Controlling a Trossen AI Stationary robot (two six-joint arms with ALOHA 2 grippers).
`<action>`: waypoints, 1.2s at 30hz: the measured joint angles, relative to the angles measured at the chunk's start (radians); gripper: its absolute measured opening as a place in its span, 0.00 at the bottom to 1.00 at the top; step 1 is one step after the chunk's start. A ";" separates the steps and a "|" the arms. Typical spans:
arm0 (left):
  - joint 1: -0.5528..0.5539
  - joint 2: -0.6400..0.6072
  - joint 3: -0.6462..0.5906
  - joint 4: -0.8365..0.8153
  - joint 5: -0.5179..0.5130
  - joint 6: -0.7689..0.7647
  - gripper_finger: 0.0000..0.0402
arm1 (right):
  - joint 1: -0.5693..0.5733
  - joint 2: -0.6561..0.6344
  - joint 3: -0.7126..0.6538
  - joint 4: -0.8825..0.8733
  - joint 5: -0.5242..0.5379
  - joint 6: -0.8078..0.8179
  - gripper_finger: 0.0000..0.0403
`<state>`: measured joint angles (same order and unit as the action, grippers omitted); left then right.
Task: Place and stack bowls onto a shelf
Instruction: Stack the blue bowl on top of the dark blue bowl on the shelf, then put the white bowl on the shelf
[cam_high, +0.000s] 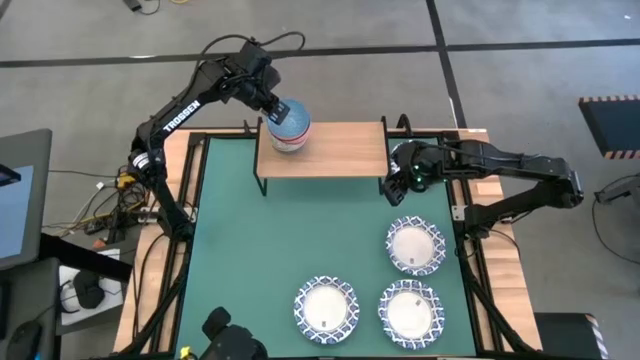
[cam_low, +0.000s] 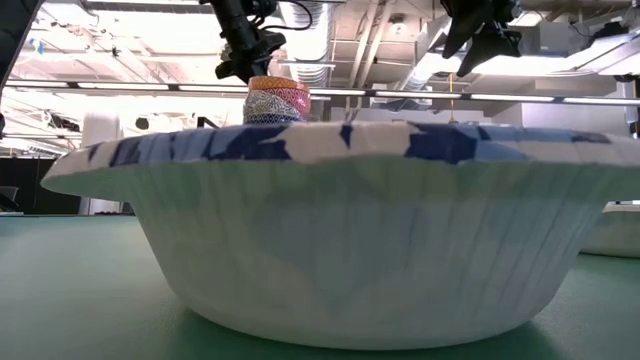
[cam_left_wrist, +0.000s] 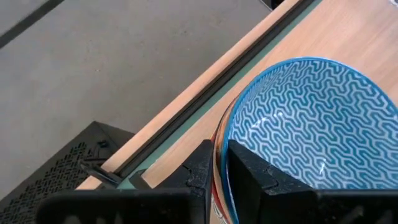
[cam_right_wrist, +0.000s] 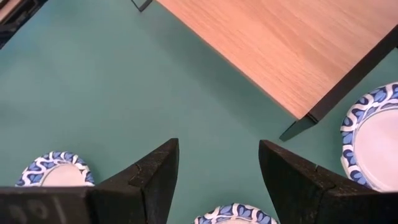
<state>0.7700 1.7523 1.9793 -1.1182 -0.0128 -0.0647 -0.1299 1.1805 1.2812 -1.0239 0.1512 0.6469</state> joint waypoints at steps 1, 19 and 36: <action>0.000 0.000 0.000 0.003 0.000 0.000 0.08 | -0.003 0.000 0.000 0.000 -0.002 0.000 0.62; -0.001 0.000 0.146 0.009 -0.026 0.015 0.08 | -0.009 0.000 0.000 0.041 -0.023 0.007 0.62; -0.028 0.000 0.146 -0.018 -0.029 0.048 0.08 | -0.018 0.000 0.000 0.064 0.028 0.040 0.62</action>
<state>0.7424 1.7519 2.1254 -1.1367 -0.0422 -0.0168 -0.1479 1.1805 1.2812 -0.9604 0.1790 0.6872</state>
